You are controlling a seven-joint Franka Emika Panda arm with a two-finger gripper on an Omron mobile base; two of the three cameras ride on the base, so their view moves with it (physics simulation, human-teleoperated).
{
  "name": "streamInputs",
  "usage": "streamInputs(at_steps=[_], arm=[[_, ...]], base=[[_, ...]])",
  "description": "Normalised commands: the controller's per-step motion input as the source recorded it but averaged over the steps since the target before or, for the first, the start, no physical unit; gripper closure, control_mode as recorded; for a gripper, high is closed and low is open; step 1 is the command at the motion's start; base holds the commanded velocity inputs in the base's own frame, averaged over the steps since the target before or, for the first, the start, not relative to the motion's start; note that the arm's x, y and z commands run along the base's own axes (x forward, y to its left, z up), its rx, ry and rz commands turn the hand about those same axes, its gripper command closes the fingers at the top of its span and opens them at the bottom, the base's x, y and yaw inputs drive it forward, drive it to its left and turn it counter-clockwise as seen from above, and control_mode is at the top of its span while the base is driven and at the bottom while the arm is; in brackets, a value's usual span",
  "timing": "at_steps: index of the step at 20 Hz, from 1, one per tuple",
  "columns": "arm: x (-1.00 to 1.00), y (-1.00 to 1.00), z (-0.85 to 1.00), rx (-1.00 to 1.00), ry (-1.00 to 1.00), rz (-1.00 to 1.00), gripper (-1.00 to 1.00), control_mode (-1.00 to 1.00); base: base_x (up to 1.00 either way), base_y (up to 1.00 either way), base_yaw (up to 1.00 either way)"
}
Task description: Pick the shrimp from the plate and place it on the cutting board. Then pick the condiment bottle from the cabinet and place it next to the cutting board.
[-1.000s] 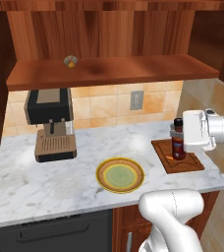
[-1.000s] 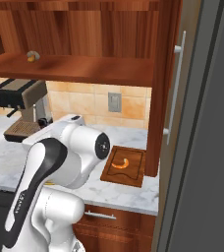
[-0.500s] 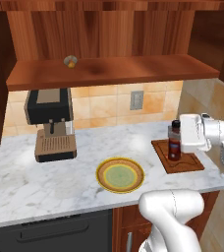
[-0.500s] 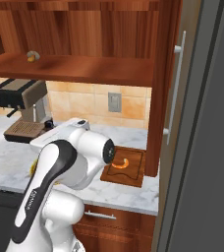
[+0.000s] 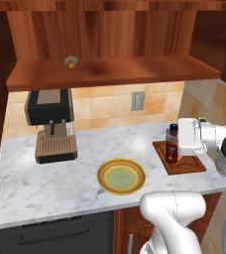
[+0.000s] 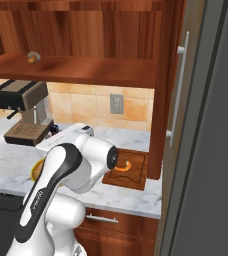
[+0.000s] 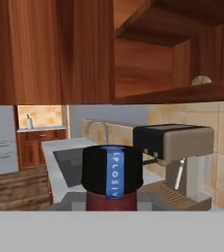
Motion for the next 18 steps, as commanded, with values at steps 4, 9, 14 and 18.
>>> streamInputs(at_steps=[4, 9, 14, 18], arm=[[0.14, 0.00, -0.16, 0.00, 0.00, -0.03, 1.00, -1.00], [0.18, 0.00, -0.23, 0.00, 0.00, -0.02, 1.00, -1.00], [0.23, 0.00, -0.26, 0.00, 0.00, 0.00, 1.00, -1.00], [0.24, 0.00, -0.25, 0.00, 0.00, 0.00, 1.00, -1.00]], base=[[0.00, 0.00, 0.00], [0.00, 0.00, 0.00], [0.00, 0.00, 0.00], [0.00, 0.00, 0.00]])
